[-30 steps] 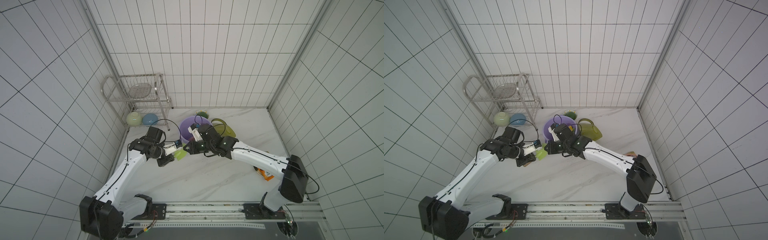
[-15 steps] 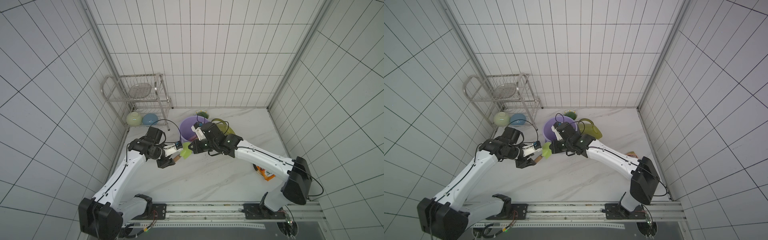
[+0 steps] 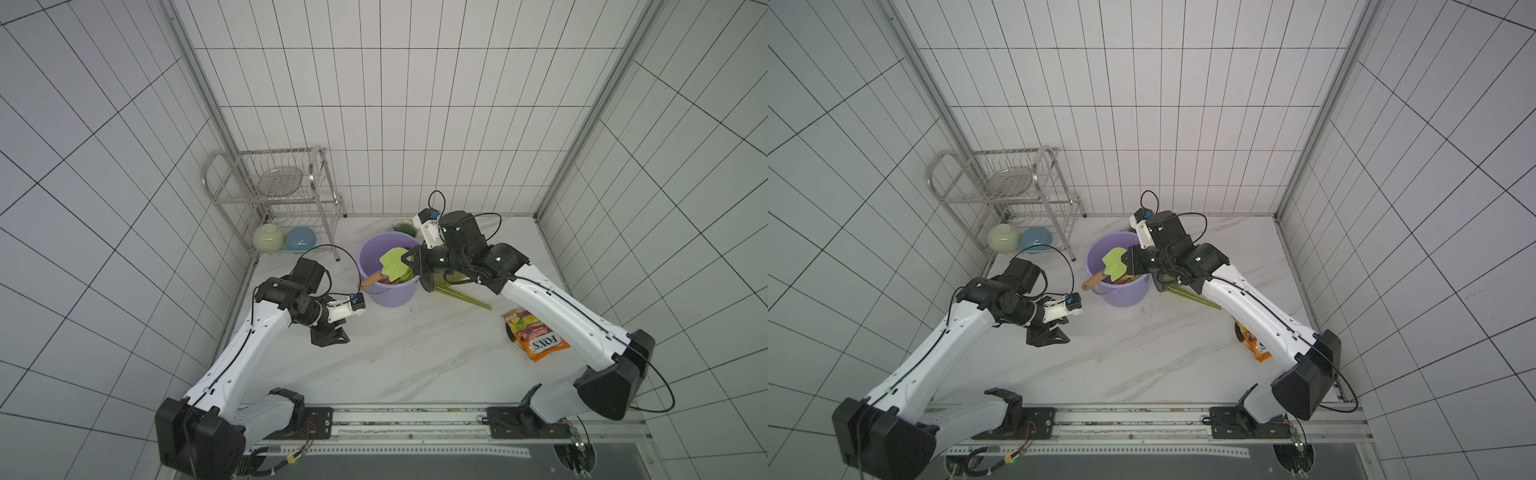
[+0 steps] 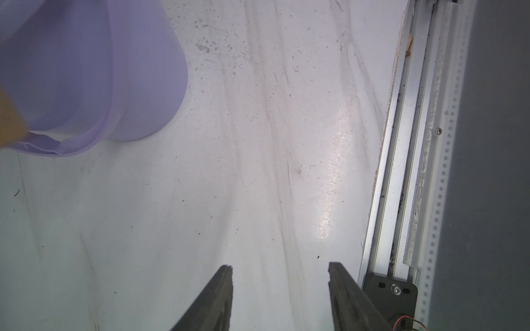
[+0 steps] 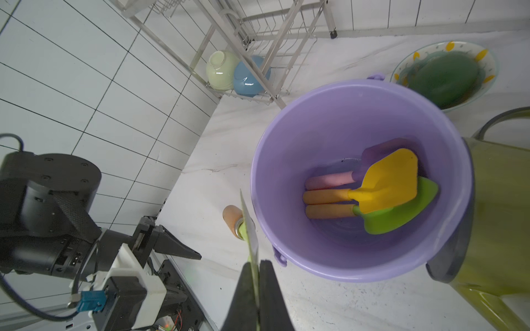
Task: Organize the gardening tools
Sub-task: Place the gardening tool in the container.
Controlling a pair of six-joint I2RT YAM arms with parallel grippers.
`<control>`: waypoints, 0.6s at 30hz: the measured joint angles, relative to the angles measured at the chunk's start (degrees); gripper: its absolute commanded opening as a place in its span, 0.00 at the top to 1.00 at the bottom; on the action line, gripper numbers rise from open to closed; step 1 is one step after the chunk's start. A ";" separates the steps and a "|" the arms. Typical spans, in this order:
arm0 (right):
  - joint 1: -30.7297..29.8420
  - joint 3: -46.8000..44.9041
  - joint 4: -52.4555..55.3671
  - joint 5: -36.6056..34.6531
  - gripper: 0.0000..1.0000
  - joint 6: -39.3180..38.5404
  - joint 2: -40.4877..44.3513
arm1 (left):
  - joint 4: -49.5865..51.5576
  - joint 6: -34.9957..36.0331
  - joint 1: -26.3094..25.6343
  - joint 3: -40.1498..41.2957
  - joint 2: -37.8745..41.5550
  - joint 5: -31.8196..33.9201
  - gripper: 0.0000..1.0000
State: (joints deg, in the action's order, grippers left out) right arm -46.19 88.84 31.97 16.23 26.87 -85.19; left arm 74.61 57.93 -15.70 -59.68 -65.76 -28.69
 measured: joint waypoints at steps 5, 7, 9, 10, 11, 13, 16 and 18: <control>2.27 2.32 1.64 -1.29 1.00 -1.73 1.03 | 1.42 1.18 -0.09 0.00 0.00 -0.48 0.45; 2.67 3.19 2.38 -3.08 1.00 -2.58 1.22 | 1.66 1.53 -0.31 0.00 0.00 -0.57 0.45; 2.75 4.13 3.08 -5.18 1.00 -3.65 1.25 | 1.81 1.75 -0.48 0.00 0.00 -0.68 0.45; 2.75 4.74 3.76 -6.38 1.00 -4.31 1.18 | 1.92 1.90 -0.61 0.00 0.00 -0.76 0.45; 2.75 5.38 4.44 -7.43 1.00 -4.85 1.05 | 1.99 1.99 -0.72 0.00 0.00 -0.76 0.45; 2.75 7.02 5.84 -9.64 1.00 -6.08 0.46 | 2.12 2.12 -0.83 0.02 0.00 -0.79 0.45; 2.75 9.77 7.52 -12.98 1.00 -8.39 -1.79 | 2.21 2.16 -0.96 0.02 0.00 -0.79 0.45; 2.73 10.67 8.20 -14.10 1.00 -9.64 -3.37 | 2.19 2.14 -1.03 0.09 0.00 -0.79 0.45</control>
State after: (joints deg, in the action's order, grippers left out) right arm -43.46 99.50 40.16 2.13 17.23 -88.55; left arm 76.79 60.07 -16.73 -59.59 -65.76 -29.47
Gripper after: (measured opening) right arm 0.058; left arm 0.547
